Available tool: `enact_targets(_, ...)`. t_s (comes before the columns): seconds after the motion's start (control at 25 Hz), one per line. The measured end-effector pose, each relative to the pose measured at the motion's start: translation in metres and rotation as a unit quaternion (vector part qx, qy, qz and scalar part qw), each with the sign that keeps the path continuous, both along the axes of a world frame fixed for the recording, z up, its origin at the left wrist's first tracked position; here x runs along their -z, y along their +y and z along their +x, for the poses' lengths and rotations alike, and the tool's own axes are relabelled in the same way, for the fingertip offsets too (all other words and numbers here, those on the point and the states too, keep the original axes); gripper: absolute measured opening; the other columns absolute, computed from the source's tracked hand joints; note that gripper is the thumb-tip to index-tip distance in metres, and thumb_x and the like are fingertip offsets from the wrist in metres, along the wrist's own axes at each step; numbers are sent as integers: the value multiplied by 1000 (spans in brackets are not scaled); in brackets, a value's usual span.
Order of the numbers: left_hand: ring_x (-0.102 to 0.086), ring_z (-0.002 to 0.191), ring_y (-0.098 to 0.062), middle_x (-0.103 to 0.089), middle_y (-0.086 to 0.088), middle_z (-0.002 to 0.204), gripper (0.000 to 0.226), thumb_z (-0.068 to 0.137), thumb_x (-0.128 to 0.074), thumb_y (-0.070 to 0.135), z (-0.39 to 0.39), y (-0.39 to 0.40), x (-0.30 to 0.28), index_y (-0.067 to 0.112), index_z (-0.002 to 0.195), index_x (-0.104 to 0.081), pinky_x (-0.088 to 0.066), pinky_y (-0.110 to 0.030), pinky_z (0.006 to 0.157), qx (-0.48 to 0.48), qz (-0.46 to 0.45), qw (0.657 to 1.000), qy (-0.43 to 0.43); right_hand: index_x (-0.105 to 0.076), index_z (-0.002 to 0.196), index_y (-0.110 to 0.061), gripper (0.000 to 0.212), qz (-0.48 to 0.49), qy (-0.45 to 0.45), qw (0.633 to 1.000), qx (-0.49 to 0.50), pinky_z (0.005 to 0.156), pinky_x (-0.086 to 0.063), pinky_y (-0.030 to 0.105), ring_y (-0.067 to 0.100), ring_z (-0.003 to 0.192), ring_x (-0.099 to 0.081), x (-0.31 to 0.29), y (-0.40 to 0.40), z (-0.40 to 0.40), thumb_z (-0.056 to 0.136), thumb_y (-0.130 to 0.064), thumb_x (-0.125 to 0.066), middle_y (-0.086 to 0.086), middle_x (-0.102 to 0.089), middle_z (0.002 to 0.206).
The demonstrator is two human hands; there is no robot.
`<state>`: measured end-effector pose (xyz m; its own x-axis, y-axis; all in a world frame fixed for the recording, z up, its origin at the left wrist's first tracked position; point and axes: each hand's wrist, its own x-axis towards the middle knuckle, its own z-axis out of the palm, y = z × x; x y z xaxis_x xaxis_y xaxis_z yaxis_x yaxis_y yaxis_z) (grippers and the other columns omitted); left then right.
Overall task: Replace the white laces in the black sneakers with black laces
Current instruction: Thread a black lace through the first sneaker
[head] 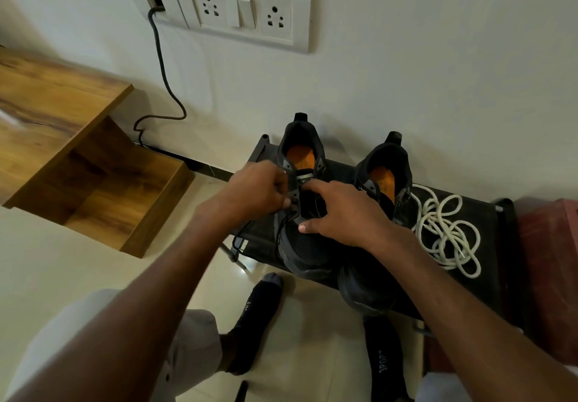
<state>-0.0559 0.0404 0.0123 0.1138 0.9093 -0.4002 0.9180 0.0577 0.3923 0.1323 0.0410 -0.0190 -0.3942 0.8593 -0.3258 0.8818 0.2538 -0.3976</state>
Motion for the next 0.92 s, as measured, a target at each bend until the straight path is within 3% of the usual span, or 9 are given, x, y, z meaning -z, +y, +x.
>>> enact_targets(0.08,-68,95,-27,-71,-14,96,12,100,-65,21,-7,6,-17,15,90,-66,-52,-28,72,-99,62,964,-239,-38,153,-41,82,-4,5,1000,-3,95,-51,44,25,122,-59,0,1,1,84,-58,-79,-1,-54,140)
enact_targets(0.16,-71,95,-27,-73,-17,101,17,108,-50,19,-17,9,-41,16,93,-56,-52,-30,76,-187,63,780,-594,-37,154,-40,83,-7,9,1000,-7,98,-50,44,26,125,-57,1,2,1,85,-57,-78,0,-53,142)
enact_targets(0.2,-70,85,-24,-71,-12,92,18,110,-45,21,-22,9,-47,18,93,-51,-51,-29,72,-215,47,674,-706,-37,154,-40,83,-6,9,1000,-9,98,-49,44,26,126,-57,2,2,1,85,-57,-79,1,-53,143)
enact_targets(0.24,-63,70,-18,-64,-5,80,19,110,-44,25,-25,10,-48,18,92,-48,-48,-27,67,-243,48,633,-734,-37,154,-40,83,-4,10,1000,-9,98,-49,43,27,127,-57,3,3,1,84,-57,-79,1,-53,143)
enact_targets(0.28,-52,60,-14,-56,0,73,18,108,-48,28,-26,12,-47,18,92,-49,-43,-26,61,-273,61,678,-680,-38,154,-39,83,-3,9,1000,-10,98,-48,43,27,127,-56,4,3,1,84,-57,-79,2,-53,143)
enact_targets(0.36,-51,59,-11,-58,2,74,25,101,-62,35,-23,12,-29,12,95,-58,-44,-26,58,-257,90,881,-386,-39,153,-39,82,0,6,1000,-11,96,-48,42,27,126,-57,4,3,0,83,-57,-79,2,-54,141)
enact_targets(0.44,-62,73,-17,-67,-3,82,35,93,-73,45,-12,7,-6,10,95,-68,-51,-32,63,-117,55,986,-110,-42,150,-40,80,8,8,1000,-12,92,-48,40,26,124,-58,4,3,0,83,-57,-80,0,-56,137)
enact_targets(0.68,-65,75,-22,-66,-5,78,23,91,-74,32,2,7,11,9,88,-73,-47,-27,58,16,11,1000,2,-42,150,-41,80,10,9,1000,-8,93,-53,43,24,119,-60,5,2,0,82,-58,-80,-1,-57,136)
enact_targets(0.92,-48,60,-8,-64,4,69,23,100,-64,25,-22,8,-36,2,96,-70,-42,-24,60,-159,14,927,-339,-38,153,-41,87,-5,4,1000,-6,98,-52,46,25,123,-59,3,4,1,80,-58,-82,0,-54,144)
